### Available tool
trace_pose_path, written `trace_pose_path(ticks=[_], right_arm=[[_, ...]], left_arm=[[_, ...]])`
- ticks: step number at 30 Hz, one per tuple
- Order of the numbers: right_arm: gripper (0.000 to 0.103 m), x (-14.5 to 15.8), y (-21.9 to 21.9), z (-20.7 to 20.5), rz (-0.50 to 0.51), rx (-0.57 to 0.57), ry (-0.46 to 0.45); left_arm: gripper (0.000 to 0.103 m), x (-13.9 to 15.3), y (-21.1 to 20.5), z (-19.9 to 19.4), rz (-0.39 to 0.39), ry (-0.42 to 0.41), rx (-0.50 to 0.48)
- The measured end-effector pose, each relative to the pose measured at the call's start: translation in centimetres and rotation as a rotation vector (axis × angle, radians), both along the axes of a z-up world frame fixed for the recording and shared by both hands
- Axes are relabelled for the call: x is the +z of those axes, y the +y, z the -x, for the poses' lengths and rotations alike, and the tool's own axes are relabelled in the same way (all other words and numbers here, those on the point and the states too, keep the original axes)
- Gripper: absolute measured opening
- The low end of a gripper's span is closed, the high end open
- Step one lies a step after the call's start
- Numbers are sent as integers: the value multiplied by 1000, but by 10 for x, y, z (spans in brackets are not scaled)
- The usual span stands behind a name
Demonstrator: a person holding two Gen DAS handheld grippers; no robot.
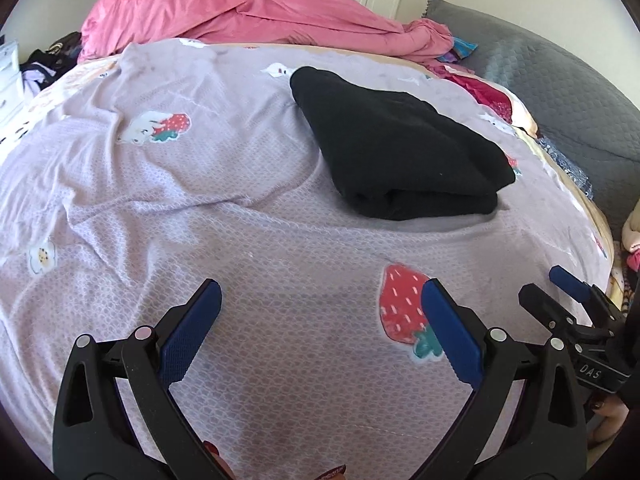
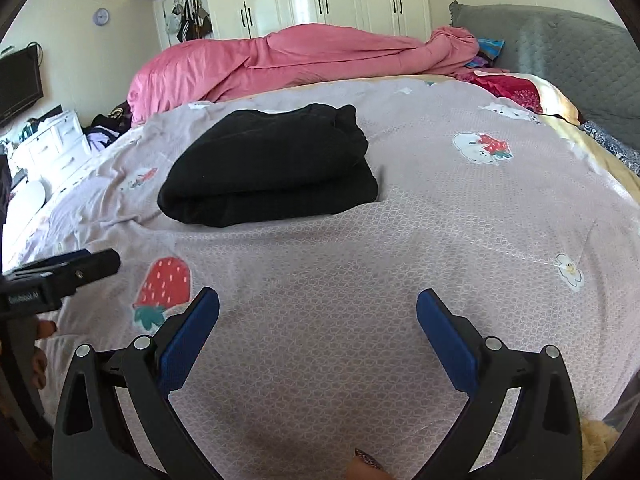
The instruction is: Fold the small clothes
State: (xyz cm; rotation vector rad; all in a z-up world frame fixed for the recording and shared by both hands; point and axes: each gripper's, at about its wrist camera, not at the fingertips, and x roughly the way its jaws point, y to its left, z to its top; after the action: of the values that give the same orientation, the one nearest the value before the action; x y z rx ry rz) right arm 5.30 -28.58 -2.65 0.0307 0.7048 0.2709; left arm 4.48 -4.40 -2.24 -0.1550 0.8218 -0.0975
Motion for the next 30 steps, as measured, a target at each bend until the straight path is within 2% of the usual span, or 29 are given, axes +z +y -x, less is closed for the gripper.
trace_pose_path(ticks=[30], right_arm=[[99,1,-4,1,-3,-4,-12]], left_arm=[[94,1,-3,2,-32,18,31]])
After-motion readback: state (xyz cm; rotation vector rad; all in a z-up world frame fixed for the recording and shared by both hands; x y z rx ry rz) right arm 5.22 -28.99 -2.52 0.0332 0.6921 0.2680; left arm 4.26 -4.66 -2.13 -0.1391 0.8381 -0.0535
